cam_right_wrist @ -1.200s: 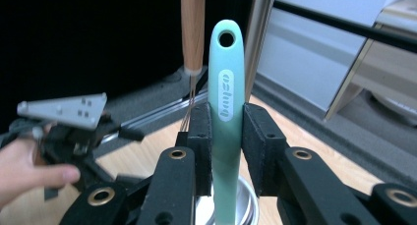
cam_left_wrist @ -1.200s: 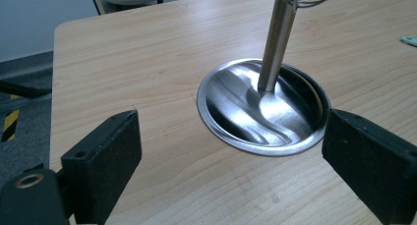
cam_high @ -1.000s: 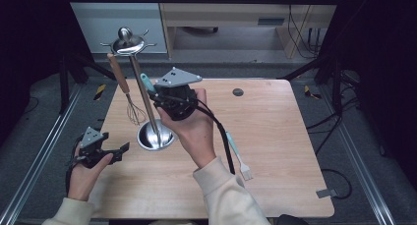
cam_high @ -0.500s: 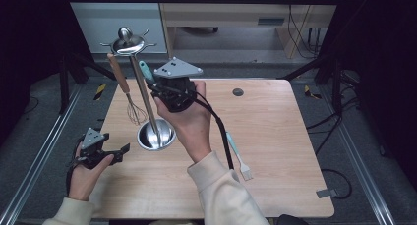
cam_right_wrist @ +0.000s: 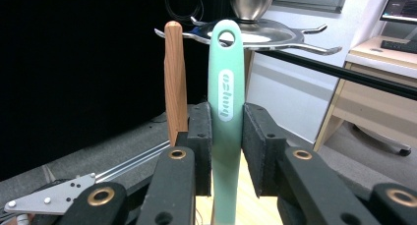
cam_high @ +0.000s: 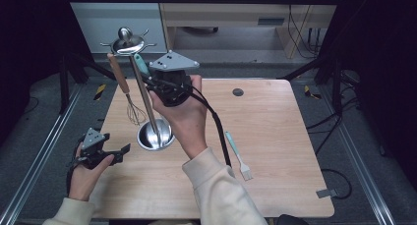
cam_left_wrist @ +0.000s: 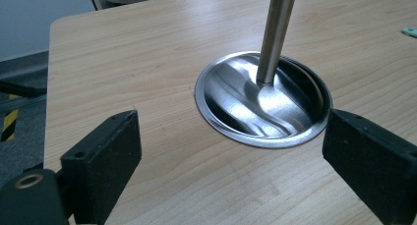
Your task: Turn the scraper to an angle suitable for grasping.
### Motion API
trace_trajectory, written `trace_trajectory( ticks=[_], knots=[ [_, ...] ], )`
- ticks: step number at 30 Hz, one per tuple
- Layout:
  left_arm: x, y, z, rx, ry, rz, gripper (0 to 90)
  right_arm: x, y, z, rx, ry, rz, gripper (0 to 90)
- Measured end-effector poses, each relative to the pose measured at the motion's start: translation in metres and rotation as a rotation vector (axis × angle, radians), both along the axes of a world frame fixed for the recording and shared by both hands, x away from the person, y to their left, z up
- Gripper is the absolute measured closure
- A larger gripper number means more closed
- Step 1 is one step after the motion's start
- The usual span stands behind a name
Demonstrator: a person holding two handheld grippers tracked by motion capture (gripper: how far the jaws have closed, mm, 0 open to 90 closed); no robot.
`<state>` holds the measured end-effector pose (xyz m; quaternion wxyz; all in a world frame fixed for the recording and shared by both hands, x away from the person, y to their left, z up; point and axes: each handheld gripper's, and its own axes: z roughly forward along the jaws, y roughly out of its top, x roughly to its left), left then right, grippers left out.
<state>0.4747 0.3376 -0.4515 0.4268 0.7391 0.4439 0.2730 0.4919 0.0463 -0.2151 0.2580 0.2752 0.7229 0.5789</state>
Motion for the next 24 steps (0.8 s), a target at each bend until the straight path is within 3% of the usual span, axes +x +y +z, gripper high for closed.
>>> trace_trajectory(
  ticks=[24],
  knots=[
    [0.0001, -0.0014, -0.0001, 0.006, 0.001, -0.006, 7.4, 0.0073, 0.0067, -0.0061, -0.007, 0.02, -0.002, 74.7]
  ],
)
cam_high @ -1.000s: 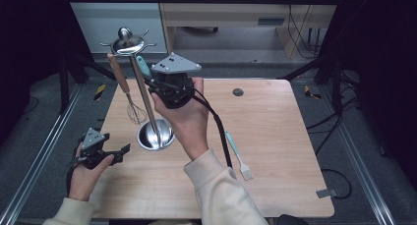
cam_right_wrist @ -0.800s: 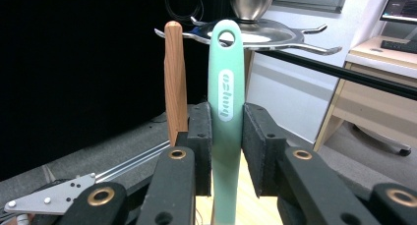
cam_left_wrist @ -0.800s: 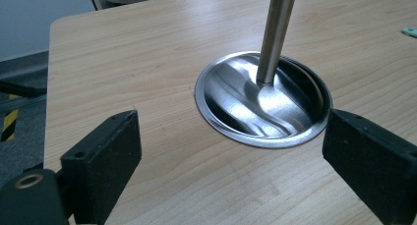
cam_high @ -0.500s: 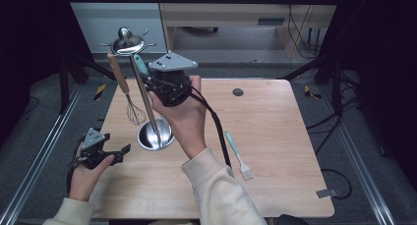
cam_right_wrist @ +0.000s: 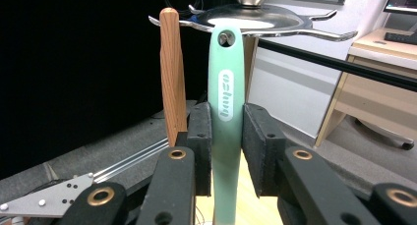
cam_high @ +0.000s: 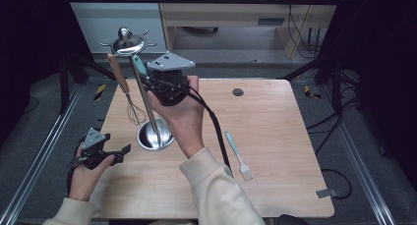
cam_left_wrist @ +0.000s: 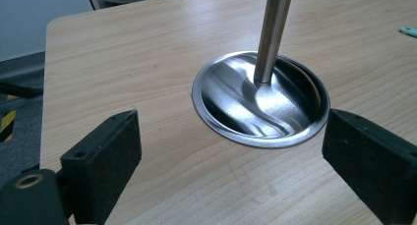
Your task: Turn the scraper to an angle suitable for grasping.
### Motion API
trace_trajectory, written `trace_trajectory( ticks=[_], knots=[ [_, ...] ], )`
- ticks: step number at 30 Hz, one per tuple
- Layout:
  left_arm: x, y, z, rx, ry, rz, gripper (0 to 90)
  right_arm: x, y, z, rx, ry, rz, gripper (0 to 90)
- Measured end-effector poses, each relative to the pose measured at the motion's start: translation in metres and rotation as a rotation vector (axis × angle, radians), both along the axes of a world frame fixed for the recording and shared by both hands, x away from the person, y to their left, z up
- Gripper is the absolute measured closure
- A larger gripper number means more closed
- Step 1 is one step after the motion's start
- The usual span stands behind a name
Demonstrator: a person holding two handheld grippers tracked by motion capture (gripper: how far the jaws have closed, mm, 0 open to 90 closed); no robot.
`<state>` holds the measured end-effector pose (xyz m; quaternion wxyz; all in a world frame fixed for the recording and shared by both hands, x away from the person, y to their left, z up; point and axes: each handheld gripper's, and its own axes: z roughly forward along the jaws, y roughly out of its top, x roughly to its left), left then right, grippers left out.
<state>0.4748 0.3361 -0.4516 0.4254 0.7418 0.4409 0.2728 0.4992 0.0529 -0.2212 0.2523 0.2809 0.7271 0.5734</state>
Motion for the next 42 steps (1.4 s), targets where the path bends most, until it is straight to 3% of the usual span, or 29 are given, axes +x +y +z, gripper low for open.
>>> trace_trajectory(
  ticks=[21, 24, 30, 42],
  knots=[
    [0.0, -0.001, 0.0, -0.002, 0.001, -0.002, 7.5, 0.006, 0.007, -0.007, 0.022, 0.005, -0.009, 74.8],
    [0.0, -0.001, 0.0, -0.002, 0.003, -0.004, 7.5, 0.006, 0.006, -0.007, 0.026, -0.004, -0.011, 85.1],
    [0.0, -0.001, 0.0, -0.001, 0.003, -0.005, 7.5, 0.004, 0.004, -0.007, 0.027, -0.013, -0.011, 74.4],
    [-0.001, 0.001, 0.005, -0.009, -0.006, -0.003, 7.4, -0.003, -0.012, -0.007, -0.008, -0.008, -0.028, 63.9]
  ],
)
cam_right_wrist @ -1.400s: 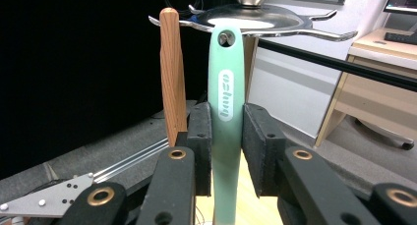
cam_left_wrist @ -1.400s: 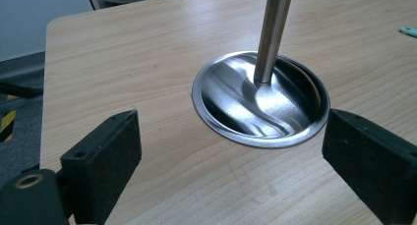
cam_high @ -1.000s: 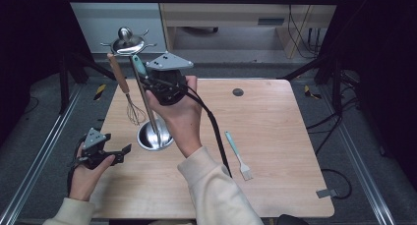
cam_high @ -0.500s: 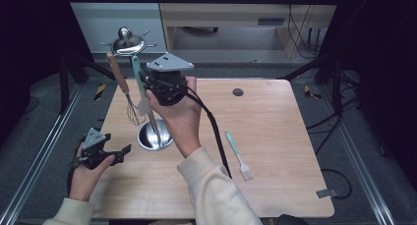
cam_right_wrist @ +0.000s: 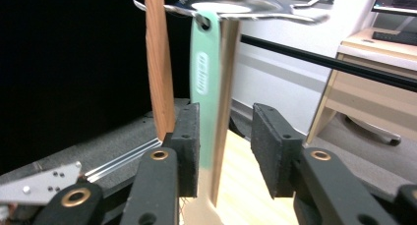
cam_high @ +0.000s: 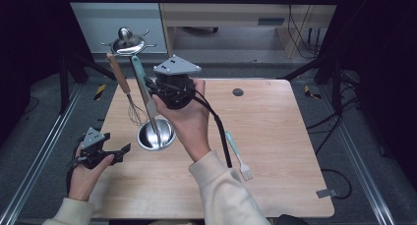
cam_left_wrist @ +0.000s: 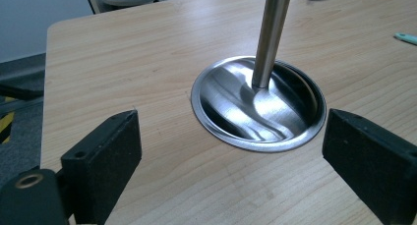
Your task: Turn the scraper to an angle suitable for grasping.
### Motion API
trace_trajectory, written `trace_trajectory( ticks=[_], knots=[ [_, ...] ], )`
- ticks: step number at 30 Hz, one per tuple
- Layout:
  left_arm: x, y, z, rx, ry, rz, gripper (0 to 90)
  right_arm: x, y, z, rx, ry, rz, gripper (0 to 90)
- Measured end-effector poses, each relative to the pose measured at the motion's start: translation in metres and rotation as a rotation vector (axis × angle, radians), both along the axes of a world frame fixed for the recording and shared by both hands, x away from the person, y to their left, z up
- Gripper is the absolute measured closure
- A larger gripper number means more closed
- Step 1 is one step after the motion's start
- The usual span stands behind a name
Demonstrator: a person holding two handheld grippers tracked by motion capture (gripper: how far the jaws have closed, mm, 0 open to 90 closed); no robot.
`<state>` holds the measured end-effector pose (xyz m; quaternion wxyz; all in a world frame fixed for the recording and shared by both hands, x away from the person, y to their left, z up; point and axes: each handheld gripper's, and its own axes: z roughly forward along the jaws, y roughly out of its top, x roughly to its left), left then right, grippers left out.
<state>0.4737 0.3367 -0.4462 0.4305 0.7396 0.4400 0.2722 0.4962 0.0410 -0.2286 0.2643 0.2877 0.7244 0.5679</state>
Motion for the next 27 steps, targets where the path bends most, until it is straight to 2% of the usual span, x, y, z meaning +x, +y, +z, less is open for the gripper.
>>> trace_trajectory(
  ticks=[2, 5, 14, 21, 27],
  knots=[
    [0.0, 0.0, 0.003, -0.008, -0.006, -0.001, 7.4, -0.001, -0.006, -0.002, -0.002, 0.003, -0.005, 62.0],
    [0.0, -0.001, 0.011, 0.004, -0.017, -0.011, 7.3, -0.003, -0.013, -0.005, -0.023, 0.012, -0.016, 57.6],
    [-0.003, -0.002, 0.05, -0.009, -0.078, -0.018, 7.5, -0.004, -0.032, -0.017, -0.107, 0.058, -0.02, 48.2],
    [-0.01, -0.001, 0.091, -0.02, -0.141, -0.033, 8.3, -0.009, -0.045, -0.039, -0.163, 0.094, -0.027, 48.5],
    [-0.012, -0.006, 0.115, -0.019, -0.173, -0.064, 9.6, -0.01, -0.058, -0.064, -0.184, 0.138, -0.042, 49.0]
  ],
)
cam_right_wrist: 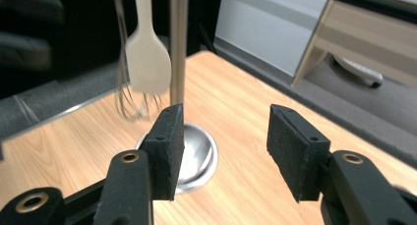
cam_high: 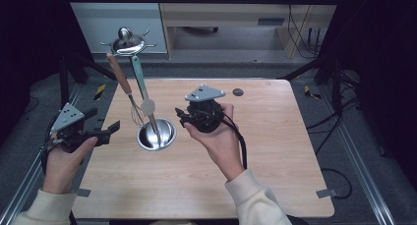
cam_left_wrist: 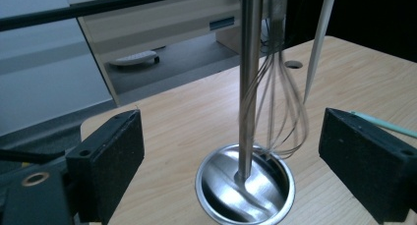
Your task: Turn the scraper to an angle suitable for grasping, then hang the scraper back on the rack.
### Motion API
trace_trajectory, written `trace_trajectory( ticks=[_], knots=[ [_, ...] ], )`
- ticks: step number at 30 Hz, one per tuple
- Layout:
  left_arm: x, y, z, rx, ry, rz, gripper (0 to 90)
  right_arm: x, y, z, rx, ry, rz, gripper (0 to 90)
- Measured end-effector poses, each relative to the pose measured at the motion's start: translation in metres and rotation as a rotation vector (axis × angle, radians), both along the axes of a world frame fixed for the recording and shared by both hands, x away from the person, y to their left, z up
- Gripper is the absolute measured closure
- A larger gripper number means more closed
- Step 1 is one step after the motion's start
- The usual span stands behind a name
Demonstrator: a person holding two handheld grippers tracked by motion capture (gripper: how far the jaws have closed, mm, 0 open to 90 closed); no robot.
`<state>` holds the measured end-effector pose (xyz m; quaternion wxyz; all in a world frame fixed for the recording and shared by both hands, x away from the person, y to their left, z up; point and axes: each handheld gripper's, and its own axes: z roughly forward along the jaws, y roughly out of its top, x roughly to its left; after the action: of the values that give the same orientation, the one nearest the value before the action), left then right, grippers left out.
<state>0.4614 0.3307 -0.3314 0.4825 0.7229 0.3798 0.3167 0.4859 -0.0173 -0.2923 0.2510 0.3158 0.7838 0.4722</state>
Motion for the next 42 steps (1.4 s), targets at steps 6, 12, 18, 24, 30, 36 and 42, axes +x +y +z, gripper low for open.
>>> trace_trajectory(
  ticks=[6, 12, 18, 24, 30, 36, 42],
  knots=[
    [-0.001, -0.007, 0.018, 0.004, -0.023, -0.023, 10.7, 0.001, -0.014, -0.019, -0.017, 0.028, -0.022, 49.1],
    [0.0, -0.011, 0.034, 0.002, -0.037, -0.037, 11.9, 0.002, -0.025, -0.032, -0.023, 0.056, -0.05, 49.7],
    [0.001, -0.015, 0.048, 0.007, -0.055, -0.047, 12.6, 0.003, -0.037, -0.046, -0.033, 0.081, -0.079, 50.2],
    [0.002, -0.019, 0.066, -0.012, -0.073, -0.063, 18.6, 0.001, -0.051, -0.064, -0.044, 0.104, -0.105, 51.3],
    [0.001, -0.023, 0.084, -0.051, -0.09, -0.089, 34.4, -0.003, -0.063, -0.081, -0.053, 0.108, -0.135, 52.6],
    [0.001, -0.027, 0.096, -0.067, -0.104, -0.104, 46.0, -0.004, -0.071, -0.093, -0.056, 0.113, -0.156, 52.8],
    [0.0, -0.03, 0.1, -0.081, -0.118, -0.111, 53.9, -0.003, -0.082, -0.104, -0.061, 0.134, -0.183, 50.7]
  ],
)
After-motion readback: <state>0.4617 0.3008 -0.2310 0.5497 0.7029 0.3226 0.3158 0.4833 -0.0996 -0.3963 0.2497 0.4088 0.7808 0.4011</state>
